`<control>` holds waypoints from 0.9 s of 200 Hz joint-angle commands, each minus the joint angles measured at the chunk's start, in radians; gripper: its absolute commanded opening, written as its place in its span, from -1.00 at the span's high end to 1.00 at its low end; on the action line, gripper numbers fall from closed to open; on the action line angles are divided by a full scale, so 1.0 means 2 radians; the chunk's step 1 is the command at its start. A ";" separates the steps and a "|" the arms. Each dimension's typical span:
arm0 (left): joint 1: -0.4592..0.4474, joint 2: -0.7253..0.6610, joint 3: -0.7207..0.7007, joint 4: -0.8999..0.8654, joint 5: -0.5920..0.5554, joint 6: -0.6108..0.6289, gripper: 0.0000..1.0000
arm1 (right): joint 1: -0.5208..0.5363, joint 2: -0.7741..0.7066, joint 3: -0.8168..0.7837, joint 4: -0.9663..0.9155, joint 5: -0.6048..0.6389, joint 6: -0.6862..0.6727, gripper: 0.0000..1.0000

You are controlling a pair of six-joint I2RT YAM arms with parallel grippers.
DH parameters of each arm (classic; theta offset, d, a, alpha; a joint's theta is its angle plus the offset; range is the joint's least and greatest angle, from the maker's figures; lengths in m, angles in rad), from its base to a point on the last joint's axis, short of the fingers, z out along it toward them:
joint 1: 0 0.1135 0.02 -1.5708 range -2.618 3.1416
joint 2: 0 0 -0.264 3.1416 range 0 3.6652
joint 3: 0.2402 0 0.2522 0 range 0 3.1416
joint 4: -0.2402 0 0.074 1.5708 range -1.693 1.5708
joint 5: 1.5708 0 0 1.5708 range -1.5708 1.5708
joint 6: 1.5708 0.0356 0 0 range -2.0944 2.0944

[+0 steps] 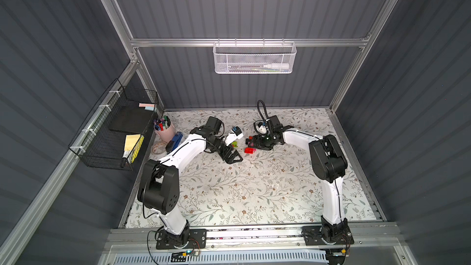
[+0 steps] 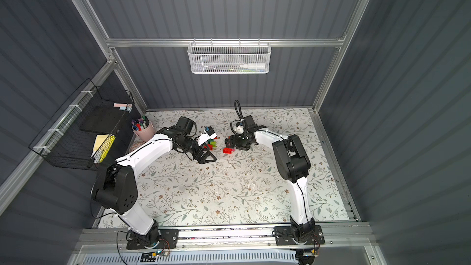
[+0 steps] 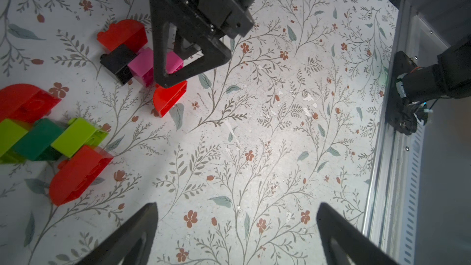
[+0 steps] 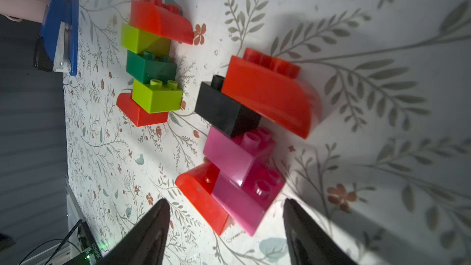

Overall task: Assemble the letter s with lego
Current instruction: Adjust the lego brick at the center of the board, then reset both arms

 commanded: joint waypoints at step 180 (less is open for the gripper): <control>0.118 -0.027 -0.288 0.464 -0.414 -0.213 -0.99 | -0.231 -0.370 -0.445 0.320 0.214 -0.199 -0.98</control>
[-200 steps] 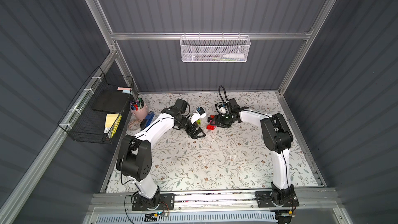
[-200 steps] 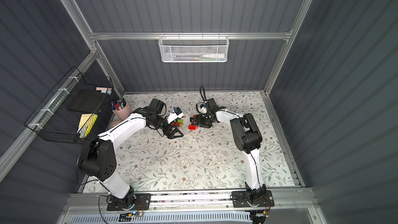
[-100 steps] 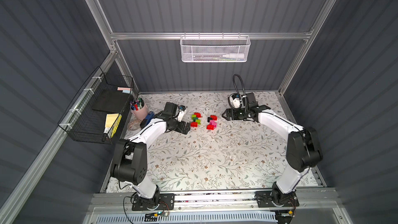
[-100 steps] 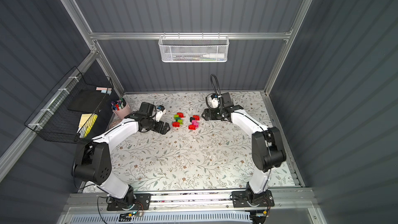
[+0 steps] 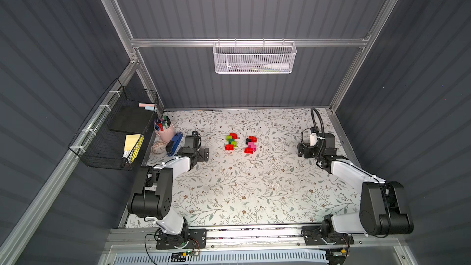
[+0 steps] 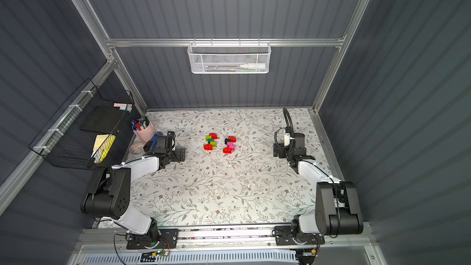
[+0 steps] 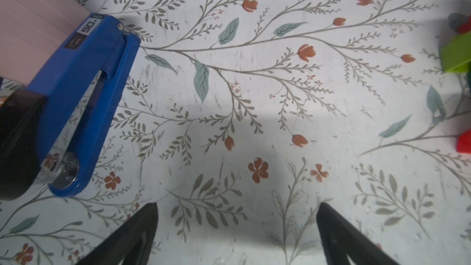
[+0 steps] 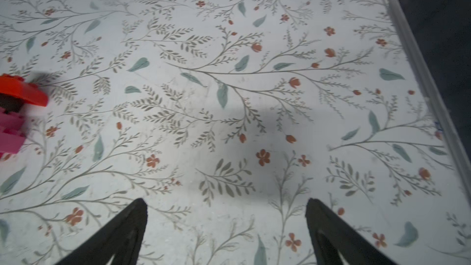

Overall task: Assemble the letter s with lego
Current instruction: Reset both arms

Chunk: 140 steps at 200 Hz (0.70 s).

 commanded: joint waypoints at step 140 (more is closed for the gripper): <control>0.000 0.001 -0.052 0.130 0.044 0.010 -0.99 | -0.025 0.006 -0.056 0.141 -0.033 0.012 -0.98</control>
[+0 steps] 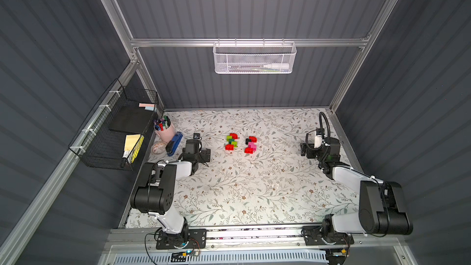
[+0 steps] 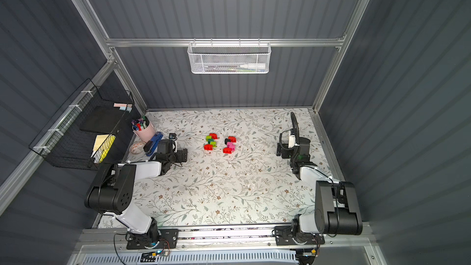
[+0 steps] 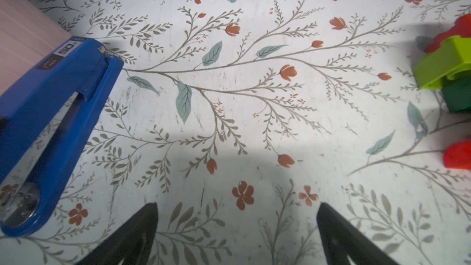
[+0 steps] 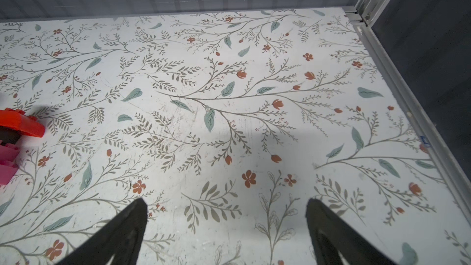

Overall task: Assemble the letter s with lego
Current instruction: Reset both arms

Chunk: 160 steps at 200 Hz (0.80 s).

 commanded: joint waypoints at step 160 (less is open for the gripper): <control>0.000 -0.035 -0.024 0.018 0.030 -0.001 -0.99 | -0.002 0.025 -0.032 0.099 0.005 0.023 -0.98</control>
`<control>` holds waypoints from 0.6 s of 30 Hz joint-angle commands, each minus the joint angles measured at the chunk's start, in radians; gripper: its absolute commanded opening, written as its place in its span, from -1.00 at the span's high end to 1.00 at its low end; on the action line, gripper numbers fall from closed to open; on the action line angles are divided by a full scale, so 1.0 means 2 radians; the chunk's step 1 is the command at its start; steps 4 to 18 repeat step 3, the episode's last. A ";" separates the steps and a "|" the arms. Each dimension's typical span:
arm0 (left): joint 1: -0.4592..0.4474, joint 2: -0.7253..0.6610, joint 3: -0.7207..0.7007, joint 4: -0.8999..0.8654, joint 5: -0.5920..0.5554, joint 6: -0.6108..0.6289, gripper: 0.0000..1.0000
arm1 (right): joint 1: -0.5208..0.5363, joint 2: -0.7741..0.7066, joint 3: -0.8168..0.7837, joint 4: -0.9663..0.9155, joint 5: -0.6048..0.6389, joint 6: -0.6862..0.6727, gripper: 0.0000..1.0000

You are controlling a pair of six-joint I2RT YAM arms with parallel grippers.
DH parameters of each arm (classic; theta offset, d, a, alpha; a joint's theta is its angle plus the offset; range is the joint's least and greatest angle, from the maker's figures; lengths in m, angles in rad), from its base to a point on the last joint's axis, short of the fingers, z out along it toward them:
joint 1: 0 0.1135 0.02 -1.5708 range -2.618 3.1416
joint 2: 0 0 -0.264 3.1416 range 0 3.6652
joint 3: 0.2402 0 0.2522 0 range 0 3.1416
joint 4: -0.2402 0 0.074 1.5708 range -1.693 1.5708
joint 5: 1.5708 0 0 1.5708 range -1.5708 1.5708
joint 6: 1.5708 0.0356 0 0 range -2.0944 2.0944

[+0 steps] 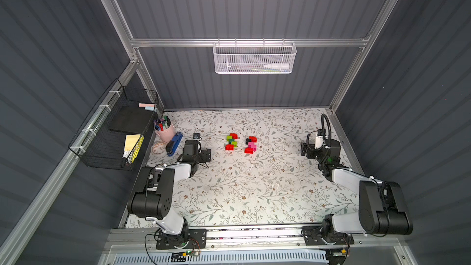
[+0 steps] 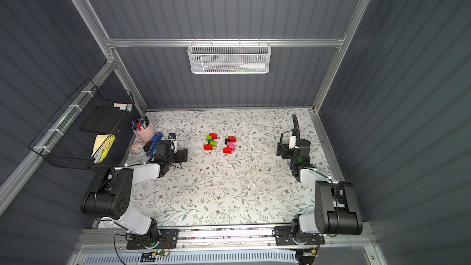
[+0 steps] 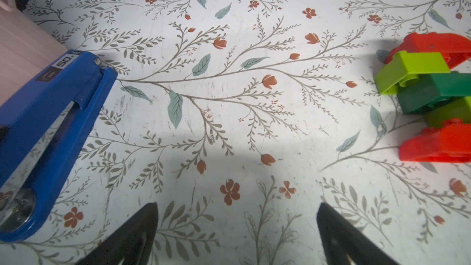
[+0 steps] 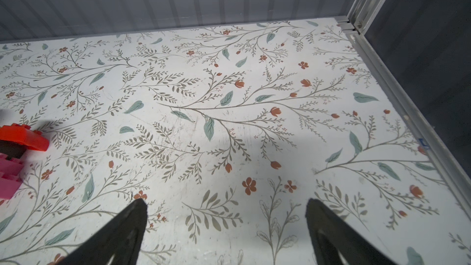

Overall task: Assemble the letter s with lego
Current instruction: Reset both arms

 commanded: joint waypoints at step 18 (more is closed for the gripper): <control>0.000 -0.009 -0.011 0.009 0.006 0.001 -0.99 | -0.002 0.020 -0.006 0.036 -0.008 0.000 -0.98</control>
